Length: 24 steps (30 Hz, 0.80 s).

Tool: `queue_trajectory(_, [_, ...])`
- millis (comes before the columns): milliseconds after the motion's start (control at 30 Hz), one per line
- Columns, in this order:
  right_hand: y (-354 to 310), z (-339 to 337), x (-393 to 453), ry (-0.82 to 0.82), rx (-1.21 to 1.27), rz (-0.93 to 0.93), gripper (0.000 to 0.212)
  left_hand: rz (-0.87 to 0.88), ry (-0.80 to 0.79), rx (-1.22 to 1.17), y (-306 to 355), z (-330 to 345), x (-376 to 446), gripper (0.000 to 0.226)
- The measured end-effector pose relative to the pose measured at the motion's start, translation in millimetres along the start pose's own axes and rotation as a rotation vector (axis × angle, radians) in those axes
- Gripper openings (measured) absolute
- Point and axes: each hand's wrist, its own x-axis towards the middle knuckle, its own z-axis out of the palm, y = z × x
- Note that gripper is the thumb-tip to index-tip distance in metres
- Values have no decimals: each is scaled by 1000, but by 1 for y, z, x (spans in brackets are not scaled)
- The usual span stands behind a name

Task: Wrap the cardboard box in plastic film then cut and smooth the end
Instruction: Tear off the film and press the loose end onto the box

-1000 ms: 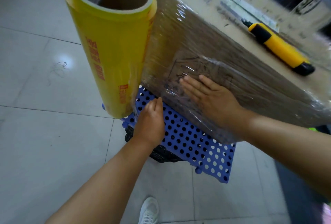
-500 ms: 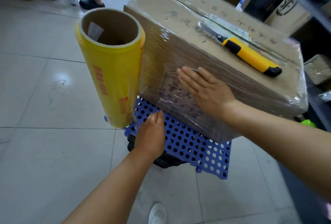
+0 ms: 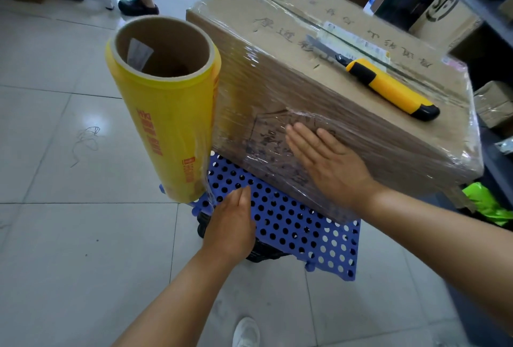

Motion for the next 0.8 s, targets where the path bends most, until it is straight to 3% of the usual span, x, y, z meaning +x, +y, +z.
queue_trajectory(433, [15, -30, 37, 273, 187, 121, 67, -2, -28, 21, 1, -6, 4, 67])
queue_trajectory(500, [-1, -21, 26, 216, 225, 49, 72, -2, -27, 36, -1, -7, 4, 67])
queue_trajectory(567, [-22, -5, 13, 56, 242, -36, 75, 6, -24, 56, -4, -6, 2, 66])
queue_trajectory(667, [-54, 30, 3, -143, 86, -159, 68, 14, -20, 67, -9, -2, 1, 65])
queue_trajectory(800, [-82, 60, 14, -208, -21, -249, 66, 2, -7, 71, -15, 0, 7, 66])
